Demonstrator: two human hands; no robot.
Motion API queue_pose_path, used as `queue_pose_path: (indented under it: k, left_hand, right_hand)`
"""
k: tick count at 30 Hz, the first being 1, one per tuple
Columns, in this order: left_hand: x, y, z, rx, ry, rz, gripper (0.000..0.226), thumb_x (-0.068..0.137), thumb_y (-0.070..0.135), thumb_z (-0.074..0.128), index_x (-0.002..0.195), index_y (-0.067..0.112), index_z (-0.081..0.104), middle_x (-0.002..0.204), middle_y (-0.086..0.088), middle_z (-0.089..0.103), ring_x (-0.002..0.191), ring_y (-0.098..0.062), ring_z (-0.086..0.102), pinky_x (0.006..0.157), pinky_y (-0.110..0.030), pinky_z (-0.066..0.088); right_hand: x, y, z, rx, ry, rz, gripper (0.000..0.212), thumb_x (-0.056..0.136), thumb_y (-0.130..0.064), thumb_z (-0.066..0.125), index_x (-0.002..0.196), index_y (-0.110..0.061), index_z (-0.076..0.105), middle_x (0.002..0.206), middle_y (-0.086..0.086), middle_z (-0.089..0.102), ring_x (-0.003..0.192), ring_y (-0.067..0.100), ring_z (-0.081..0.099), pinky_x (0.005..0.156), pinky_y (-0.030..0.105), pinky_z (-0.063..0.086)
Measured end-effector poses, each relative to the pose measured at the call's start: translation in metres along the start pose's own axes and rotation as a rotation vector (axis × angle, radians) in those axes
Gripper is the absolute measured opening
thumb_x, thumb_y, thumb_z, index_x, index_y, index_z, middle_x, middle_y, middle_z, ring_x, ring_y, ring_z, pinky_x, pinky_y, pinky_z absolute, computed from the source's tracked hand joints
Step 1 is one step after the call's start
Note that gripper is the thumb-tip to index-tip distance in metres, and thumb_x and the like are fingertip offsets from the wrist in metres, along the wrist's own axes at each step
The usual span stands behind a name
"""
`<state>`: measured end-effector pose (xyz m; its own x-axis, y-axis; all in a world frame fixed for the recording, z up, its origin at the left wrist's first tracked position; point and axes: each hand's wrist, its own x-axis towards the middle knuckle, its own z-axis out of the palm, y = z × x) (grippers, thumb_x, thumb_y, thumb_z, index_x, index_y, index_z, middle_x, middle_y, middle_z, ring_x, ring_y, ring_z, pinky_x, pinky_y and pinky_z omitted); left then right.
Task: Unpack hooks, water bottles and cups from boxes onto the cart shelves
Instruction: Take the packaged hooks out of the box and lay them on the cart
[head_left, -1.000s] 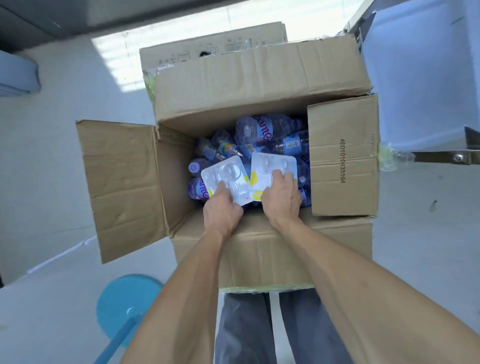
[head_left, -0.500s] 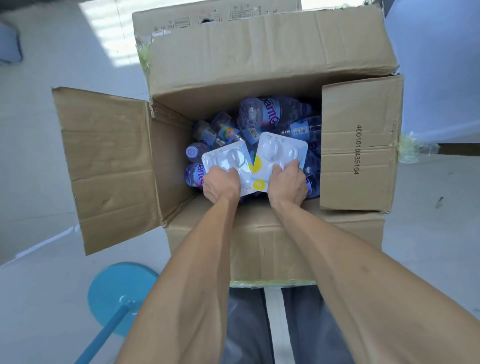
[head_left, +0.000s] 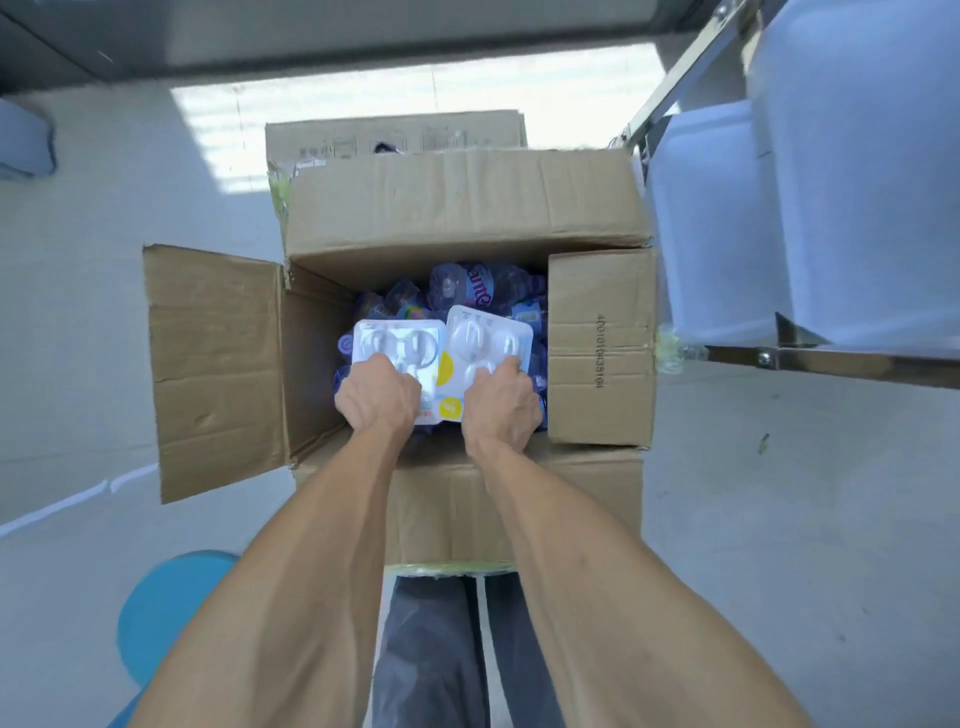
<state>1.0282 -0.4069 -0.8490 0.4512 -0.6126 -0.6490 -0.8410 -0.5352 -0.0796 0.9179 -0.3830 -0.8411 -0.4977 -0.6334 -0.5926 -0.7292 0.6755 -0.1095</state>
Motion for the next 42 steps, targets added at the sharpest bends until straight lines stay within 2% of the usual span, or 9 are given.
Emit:
queue_pose_path:
  k: [6, 9, 17, 21, 25, 30, 33, 37, 42]
  left_hand:
    - [-0.098, -0.021, -0.091, 0.014, -0.047, -0.065, 0.029, 0.088, 0.023, 0.051, 0.108, 0.009, 0.067, 0.110, -0.014, 0.067, 0.101, -0.033, 0.065, 0.074, -0.030, 0.043]
    - [-0.150, -0.016, -0.141, -0.048, -0.014, -0.068, 0.029, 0.089, 0.024, 0.051, 0.107, 0.009, 0.068, 0.109, -0.014, 0.069, 0.099, -0.032, 0.066, 0.072, -0.030, 0.044]
    - [-0.333, 0.060, -0.270, -0.108, 0.075, 0.033, 0.028, 0.092, 0.028, 0.049, 0.110, 0.013, 0.066, 0.115, -0.012, 0.067, 0.105, -0.031, 0.064, 0.079, -0.031, 0.045]
    - [-0.409, 0.105, -0.302, -0.141, 0.216, 0.137, 0.027, 0.091, 0.024, 0.046, 0.107, 0.012, 0.064, 0.109, -0.012, 0.069, 0.099, -0.031, 0.065, 0.080, -0.033, 0.049]
    - [-0.487, 0.159, -0.302, -0.110, 0.284, 0.220, 0.028, 0.095, 0.025, 0.043, 0.106, 0.012, 0.065, 0.110, -0.011, 0.069, 0.099, -0.030, 0.067, 0.079, -0.033, 0.048]
    - [-0.565, 0.242, -0.288, -0.070, 0.295, 0.363, 0.028, 0.096, 0.027, 0.044, 0.107, 0.014, 0.066, 0.110, -0.011, 0.069, 0.098, -0.030, 0.068, 0.074, -0.031, 0.046]
    - [-0.593, 0.311, -0.279, -0.067, 0.278, 0.419, 0.029, 0.094, 0.028, 0.044, 0.108, 0.014, 0.064, 0.113, -0.013, 0.067, 0.101, -0.031, 0.067, 0.076, -0.031, 0.045]
    - [-0.606, 0.427, -0.254, -0.026, 0.234, 0.460, 0.026, 0.096, 0.028, 0.043, 0.103, 0.013, 0.063, 0.112, -0.010, 0.064, 0.103, -0.029, 0.064, 0.074, -0.031, 0.041]
    - [-0.605, 0.596, -0.220, -0.032, 0.173, 0.441, 0.028, 0.100, 0.028, 0.040, 0.108, 0.010, 0.061, 0.116, -0.010, 0.061, 0.108, -0.029, 0.062, 0.085, -0.033, 0.046]
  right_hand:
    - [-0.043, 0.020, -0.121, -0.214, -0.099, -0.268, 0.021, 0.102, -0.027, 0.043, 0.119, -0.015, 0.046, 0.115, 0.004, 0.060, 0.103, 0.023, 0.063, 0.072, 0.033, 0.036]
    - [-0.060, 0.030, -0.198, -0.222, -0.067, -0.286, 0.022, 0.101, -0.025, 0.044, 0.121, -0.017, 0.045, 0.119, 0.003, 0.059, 0.106, 0.021, 0.063, 0.077, 0.031, 0.043]
    - [-0.134, 0.076, -0.386, -0.051, 0.033, -0.283, 0.025, 0.098, -0.023, 0.046, 0.119, -0.011, 0.050, 0.119, 0.008, 0.064, 0.108, 0.028, 0.064, 0.081, 0.035, 0.049]
    - [-0.155, 0.117, -0.458, 0.018, 0.107, -0.361, 0.025, 0.098, -0.027, 0.044, 0.117, -0.013, 0.052, 0.115, 0.008, 0.066, 0.103, 0.028, 0.065, 0.077, 0.034, 0.049]
    - [-0.157, 0.205, -0.528, 0.029, 0.141, -0.338, 0.030, 0.096, -0.033, 0.046, 0.119, -0.015, 0.055, 0.121, 0.008, 0.061, 0.113, 0.029, 0.061, 0.088, 0.035, 0.047]
    - [-0.122, 0.317, -0.606, 0.016, 0.179, -0.260, 0.030, 0.094, -0.028, 0.047, 0.120, -0.016, 0.056, 0.122, 0.007, 0.062, 0.114, 0.027, 0.061, 0.091, 0.034, 0.049]
    - [-0.080, 0.375, -0.653, 0.086, 0.215, -0.169, 0.028, 0.094, -0.027, 0.050, 0.117, -0.016, 0.058, 0.118, 0.006, 0.065, 0.108, 0.024, 0.063, 0.085, 0.032, 0.050]
    - [0.005, 0.437, -0.709, 0.140, 0.229, -0.091, 0.021, 0.095, -0.025, 0.048, 0.109, -0.014, 0.059, 0.112, 0.007, 0.066, 0.104, 0.027, 0.064, 0.078, 0.032, 0.049]
    - [0.145, 0.492, -0.777, 0.048, 0.241, -0.062, 0.021, 0.096, -0.028, 0.047, 0.112, -0.018, 0.056, 0.115, 0.003, 0.063, 0.109, 0.022, 0.063, 0.085, 0.031, 0.047]
